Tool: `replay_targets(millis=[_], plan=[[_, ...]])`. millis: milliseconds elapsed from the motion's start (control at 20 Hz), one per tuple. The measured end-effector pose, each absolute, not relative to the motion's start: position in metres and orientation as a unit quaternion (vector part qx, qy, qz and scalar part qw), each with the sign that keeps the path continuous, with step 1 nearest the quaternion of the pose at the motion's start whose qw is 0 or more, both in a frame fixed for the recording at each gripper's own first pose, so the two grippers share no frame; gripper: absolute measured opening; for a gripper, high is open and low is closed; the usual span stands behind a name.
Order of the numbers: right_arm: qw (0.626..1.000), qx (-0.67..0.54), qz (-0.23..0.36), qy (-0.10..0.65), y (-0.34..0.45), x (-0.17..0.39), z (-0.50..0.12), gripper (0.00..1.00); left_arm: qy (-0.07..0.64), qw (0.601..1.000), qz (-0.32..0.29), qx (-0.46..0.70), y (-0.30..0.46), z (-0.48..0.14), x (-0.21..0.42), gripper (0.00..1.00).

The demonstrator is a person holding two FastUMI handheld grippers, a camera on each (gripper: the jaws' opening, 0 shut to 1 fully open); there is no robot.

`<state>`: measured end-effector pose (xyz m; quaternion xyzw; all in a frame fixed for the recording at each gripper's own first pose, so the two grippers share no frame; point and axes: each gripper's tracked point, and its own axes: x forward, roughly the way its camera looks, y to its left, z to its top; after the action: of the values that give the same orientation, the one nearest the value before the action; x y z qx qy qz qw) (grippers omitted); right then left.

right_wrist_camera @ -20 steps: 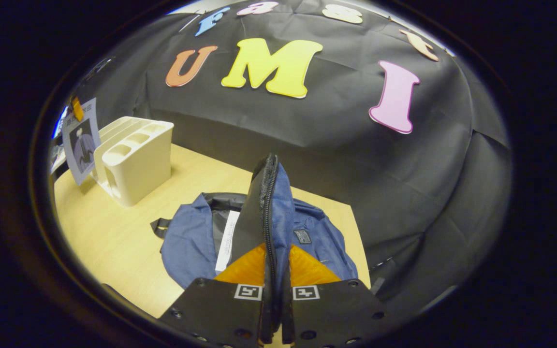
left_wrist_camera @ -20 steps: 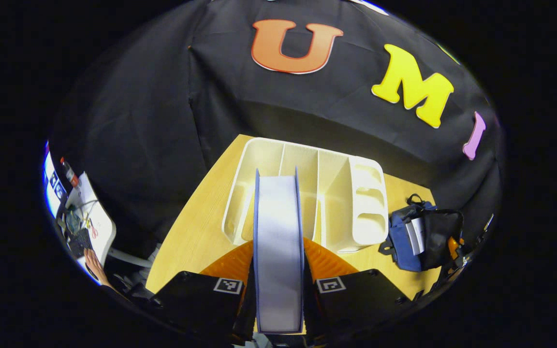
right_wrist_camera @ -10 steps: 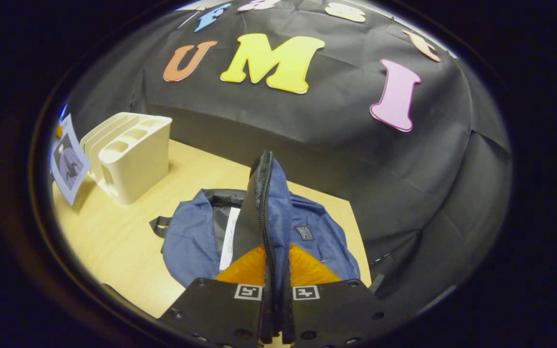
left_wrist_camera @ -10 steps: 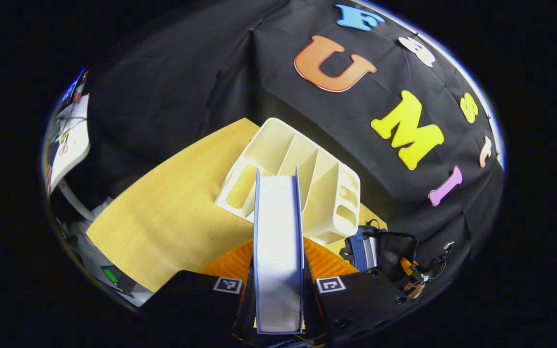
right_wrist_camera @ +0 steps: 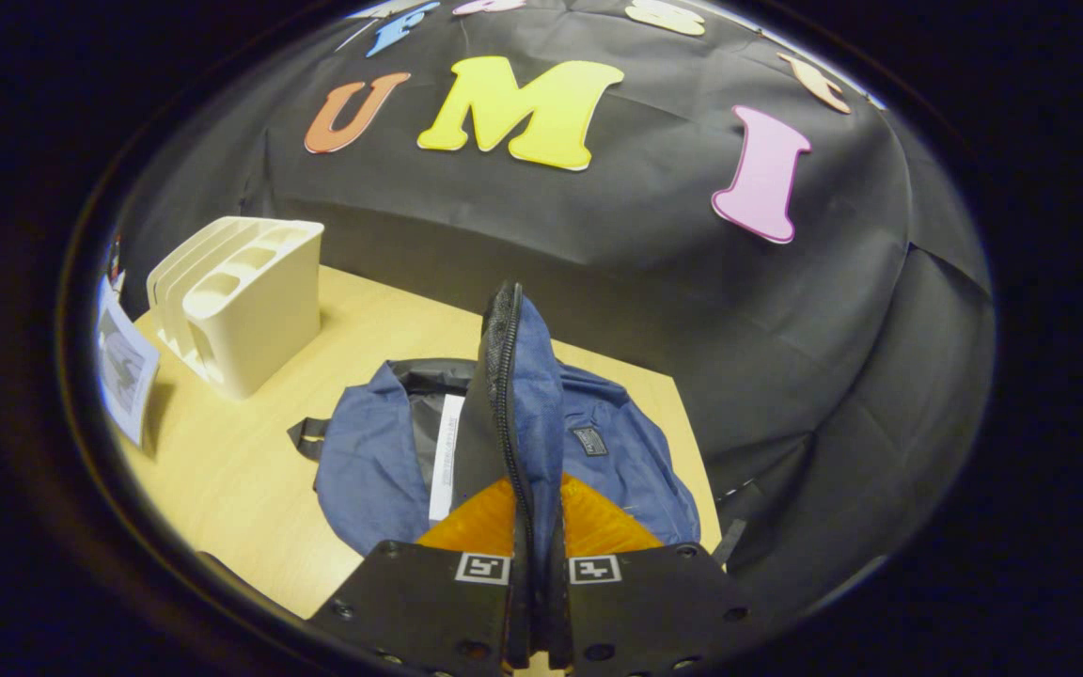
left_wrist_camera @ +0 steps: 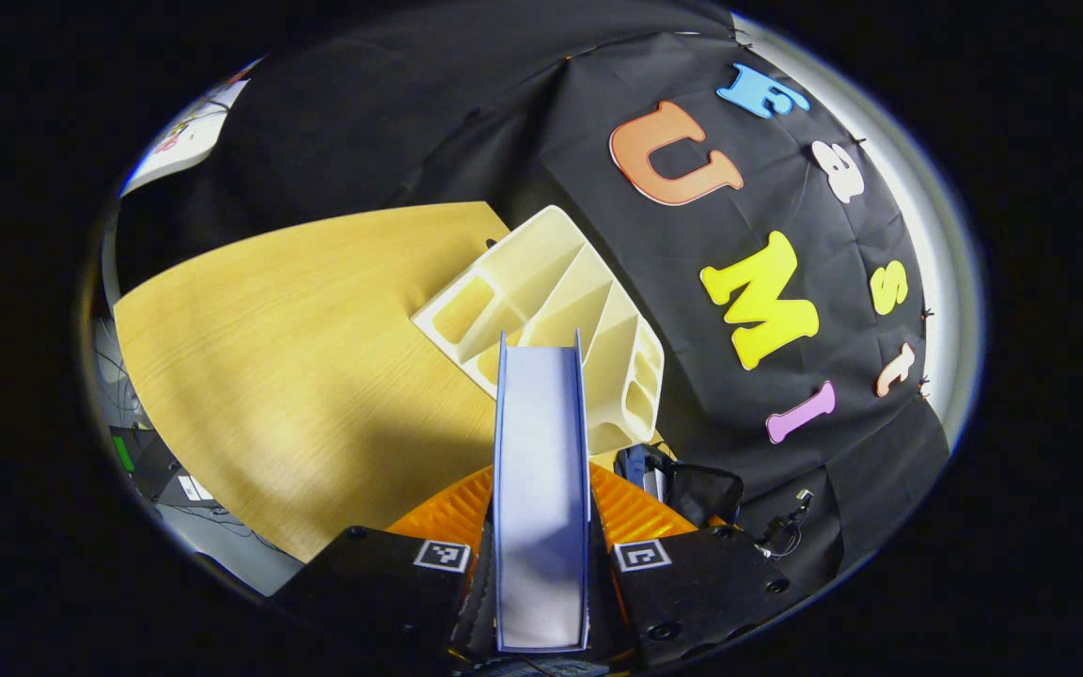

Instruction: Open the schoolbag, grab two books from the bookshelf and put them into the schoolbag.

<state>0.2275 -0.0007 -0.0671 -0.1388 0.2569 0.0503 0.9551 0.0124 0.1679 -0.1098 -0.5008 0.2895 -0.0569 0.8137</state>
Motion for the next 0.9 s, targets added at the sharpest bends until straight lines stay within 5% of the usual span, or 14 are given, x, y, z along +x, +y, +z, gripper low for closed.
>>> replay_targets(millis=[900], plan=[[0.962, -0.121, 0.063, 0.238, 0.003, 0.239, -0.042, 0.08, 0.294, 0.764, -0.211, -0.534, -0.021, -0.061, 0.1, 0.41]])
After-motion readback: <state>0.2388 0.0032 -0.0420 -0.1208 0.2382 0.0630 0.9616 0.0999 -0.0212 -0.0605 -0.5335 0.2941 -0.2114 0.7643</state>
